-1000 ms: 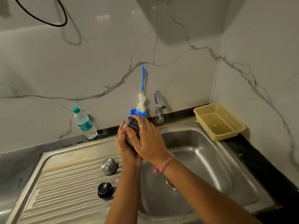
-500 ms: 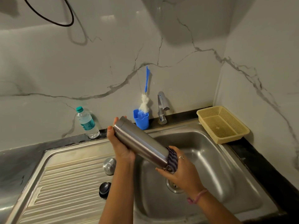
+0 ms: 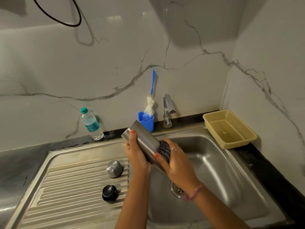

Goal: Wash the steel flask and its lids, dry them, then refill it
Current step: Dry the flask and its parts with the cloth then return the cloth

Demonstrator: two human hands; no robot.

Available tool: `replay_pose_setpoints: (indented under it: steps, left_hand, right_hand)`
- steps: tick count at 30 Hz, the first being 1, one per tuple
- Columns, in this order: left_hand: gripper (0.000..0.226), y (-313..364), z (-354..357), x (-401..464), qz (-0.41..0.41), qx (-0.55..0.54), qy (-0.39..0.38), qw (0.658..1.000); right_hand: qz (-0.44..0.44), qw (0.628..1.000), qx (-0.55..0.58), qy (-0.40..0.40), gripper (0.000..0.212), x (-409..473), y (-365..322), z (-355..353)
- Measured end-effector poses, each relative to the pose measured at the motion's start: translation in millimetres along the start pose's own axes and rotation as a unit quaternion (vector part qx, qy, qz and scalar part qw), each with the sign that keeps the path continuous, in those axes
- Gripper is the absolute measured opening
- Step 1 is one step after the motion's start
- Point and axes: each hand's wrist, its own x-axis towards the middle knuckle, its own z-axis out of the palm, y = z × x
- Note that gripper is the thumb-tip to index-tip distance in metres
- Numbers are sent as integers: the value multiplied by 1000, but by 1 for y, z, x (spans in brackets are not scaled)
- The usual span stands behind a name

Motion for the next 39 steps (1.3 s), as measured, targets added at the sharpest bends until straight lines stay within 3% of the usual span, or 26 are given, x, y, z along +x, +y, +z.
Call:
replay_pose_setpoints:
  steps: [3,7,14,21,25,29,35,39]
  left_hand:
    - [65,-9,0,-8,15,7,-75,997]
    - [95,-17,-3,-8,-1,32,-95,995]
    - [77,-14,-3,-5,-15,17,-80,997]
    - [87,-2,-14,10,-30,-57,-75,995]
    - [80,1,-19,11,-60,-118,-86,987]
    - [111,-6,-18,11,-74,-150,-71,983]
    - [83,-10,-16,6,-49,-161,-151,974]
    - [116,-6,-12,4,-99,-58,-65,991]
  right_hand:
    - [13,998,53,40,88,29,-25,5]
    - [-7,990,124,67,81,63,-49,0]
    - [-85,990,57,102,62,60,-52,5]
    - [-32,998,51,24,64,3,8,15]
    - [-23,998,52,-18,85,-16,23,4]
    - [-44,999,-12,-2,91,-23,25,-5]
    - [-5,1000,-6,11,91,-38,24,-5]
    - [27,999,-10,38,88,-37,29,-1]
